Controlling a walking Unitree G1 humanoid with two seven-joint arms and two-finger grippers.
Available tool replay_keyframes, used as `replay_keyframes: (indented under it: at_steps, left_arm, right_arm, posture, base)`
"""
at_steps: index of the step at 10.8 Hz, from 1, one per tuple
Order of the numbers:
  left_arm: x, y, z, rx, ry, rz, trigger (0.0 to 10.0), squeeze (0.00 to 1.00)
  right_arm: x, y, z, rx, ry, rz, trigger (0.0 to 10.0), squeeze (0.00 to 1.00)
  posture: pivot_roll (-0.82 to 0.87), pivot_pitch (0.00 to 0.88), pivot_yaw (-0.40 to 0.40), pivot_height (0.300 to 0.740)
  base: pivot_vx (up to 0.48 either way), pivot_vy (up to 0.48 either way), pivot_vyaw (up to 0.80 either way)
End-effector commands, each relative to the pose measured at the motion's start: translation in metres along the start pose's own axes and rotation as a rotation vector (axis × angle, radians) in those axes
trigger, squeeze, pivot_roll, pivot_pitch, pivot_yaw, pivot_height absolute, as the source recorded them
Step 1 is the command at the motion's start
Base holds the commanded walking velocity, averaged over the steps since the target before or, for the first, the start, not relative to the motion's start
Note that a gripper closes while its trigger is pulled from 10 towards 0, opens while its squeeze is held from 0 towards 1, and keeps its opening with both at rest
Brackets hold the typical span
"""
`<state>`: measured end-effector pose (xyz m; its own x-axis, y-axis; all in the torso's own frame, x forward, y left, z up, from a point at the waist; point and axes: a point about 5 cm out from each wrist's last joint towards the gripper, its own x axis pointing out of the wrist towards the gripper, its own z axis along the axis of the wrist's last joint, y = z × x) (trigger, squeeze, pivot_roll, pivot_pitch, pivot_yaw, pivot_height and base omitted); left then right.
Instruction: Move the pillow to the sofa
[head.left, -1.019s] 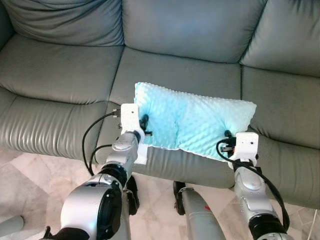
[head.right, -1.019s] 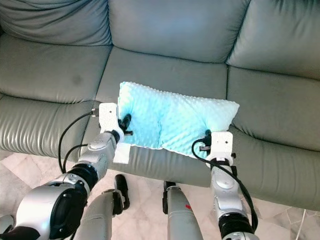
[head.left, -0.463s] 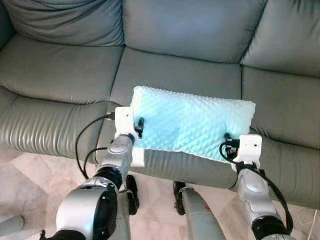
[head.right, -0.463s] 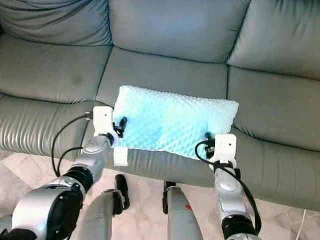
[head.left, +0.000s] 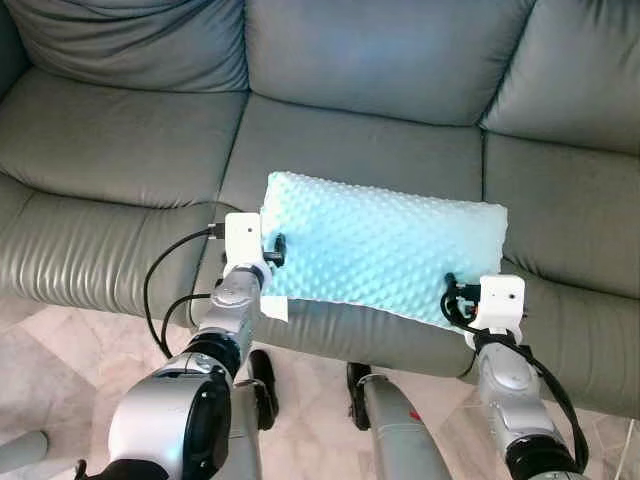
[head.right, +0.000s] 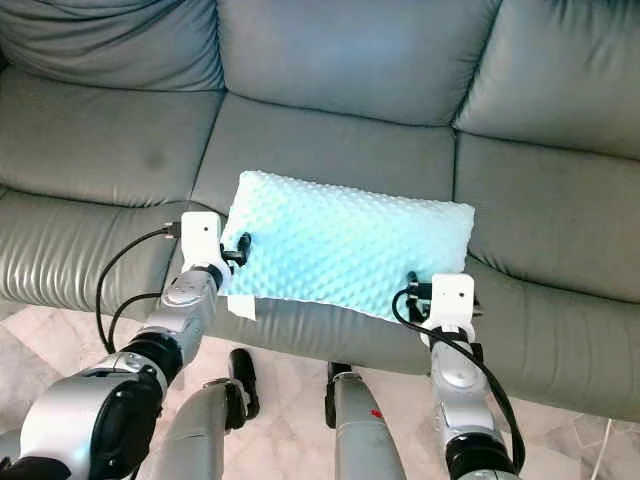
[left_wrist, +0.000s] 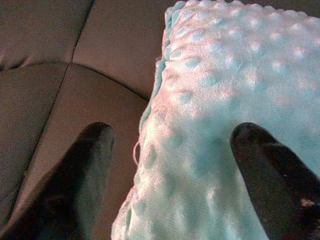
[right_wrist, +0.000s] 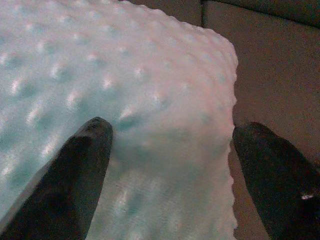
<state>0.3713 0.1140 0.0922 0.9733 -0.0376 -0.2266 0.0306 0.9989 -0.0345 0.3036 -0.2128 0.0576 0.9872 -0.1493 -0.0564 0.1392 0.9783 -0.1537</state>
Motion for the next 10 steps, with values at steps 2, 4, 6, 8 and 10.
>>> replay_keyframes:
  at_steps: [2,4,6,8,10]
  left_arm:
    - [-0.005,0.003,-0.014,0.027,0.028,0.007,10.0,1.00]
    - [-0.001,0.007,0.000,0.010,-0.033,0.002,10.0,1.00]
    - [-0.001,0.011,0.003,-0.023,-0.065,-0.012,10.0,1.00]
    - [-0.003,0.015,0.005,-0.029,-0.104,-0.029,10.0,1.00]
    - [-0.004,0.018,0.006,-0.045,-0.129,-0.061,10.0,1.00]
  right_arm:
    - [-0.011,-0.010,-0.017,-0.025,0.057,-0.038,10.0,1.00]
    - [-0.008,-0.016,-0.013,-0.056,0.040,-0.075,10.0,1.00]
    - [-0.005,-0.019,-0.008,-0.060,0.027,-0.089,10.0,1.00]
    - [-0.003,-0.016,0.001,-0.062,-0.017,-0.076,10.0,1.00]
    - [-0.001,-0.029,0.001,-0.162,0.003,-0.153,10.0,1.00]
  posture:
    - [-0.19,0.496,0.026,0.740]
    - [-0.19,0.491,0.026,0.740]
    - [-0.17,0.475,0.028,0.740]
    - [-0.17,0.452,0.026,0.740]
    - [-0.16,0.419,0.026,0.740]
  base:
    - [0.000,0.000,0.00]
    - [0.000,0.000,0.00]
    - [0.000,0.000,0.00]
    - [0.000,0.000,0.00]
    - [0.000,0.000,0.00]
